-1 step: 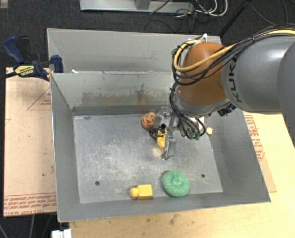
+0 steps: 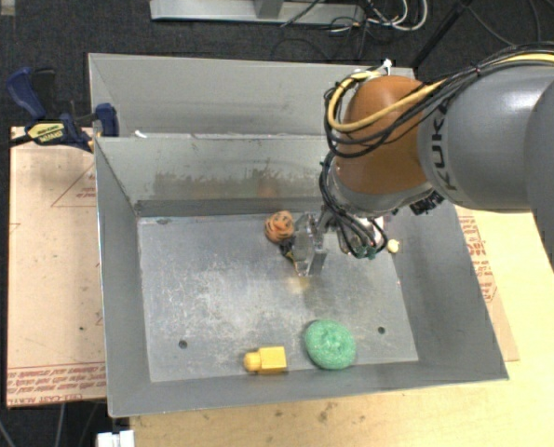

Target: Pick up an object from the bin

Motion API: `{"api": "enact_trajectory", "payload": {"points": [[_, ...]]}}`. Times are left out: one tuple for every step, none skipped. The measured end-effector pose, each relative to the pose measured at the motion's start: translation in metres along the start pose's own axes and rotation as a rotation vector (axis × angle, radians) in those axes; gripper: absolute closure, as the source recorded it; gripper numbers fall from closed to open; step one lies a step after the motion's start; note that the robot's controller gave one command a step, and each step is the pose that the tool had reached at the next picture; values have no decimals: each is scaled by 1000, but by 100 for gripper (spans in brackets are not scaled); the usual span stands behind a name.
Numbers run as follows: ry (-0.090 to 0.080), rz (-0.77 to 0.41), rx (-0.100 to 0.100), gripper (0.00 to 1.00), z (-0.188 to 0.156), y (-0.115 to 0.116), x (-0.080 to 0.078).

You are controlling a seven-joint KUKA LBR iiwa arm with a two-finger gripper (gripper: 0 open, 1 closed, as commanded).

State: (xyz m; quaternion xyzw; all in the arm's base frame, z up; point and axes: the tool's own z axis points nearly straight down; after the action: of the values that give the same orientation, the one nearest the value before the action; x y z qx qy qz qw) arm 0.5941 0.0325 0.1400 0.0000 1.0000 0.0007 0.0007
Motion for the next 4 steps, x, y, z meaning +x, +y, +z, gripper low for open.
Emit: {"api": "enact_trajectory", "payload": {"points": [[0,0,0,100,0,0,0],[2,-24,1,100,-37,14,-5],[0,-4,1,0,-42,-8,-23],[-1,-4,1,0,-43,-7,-23]]}}
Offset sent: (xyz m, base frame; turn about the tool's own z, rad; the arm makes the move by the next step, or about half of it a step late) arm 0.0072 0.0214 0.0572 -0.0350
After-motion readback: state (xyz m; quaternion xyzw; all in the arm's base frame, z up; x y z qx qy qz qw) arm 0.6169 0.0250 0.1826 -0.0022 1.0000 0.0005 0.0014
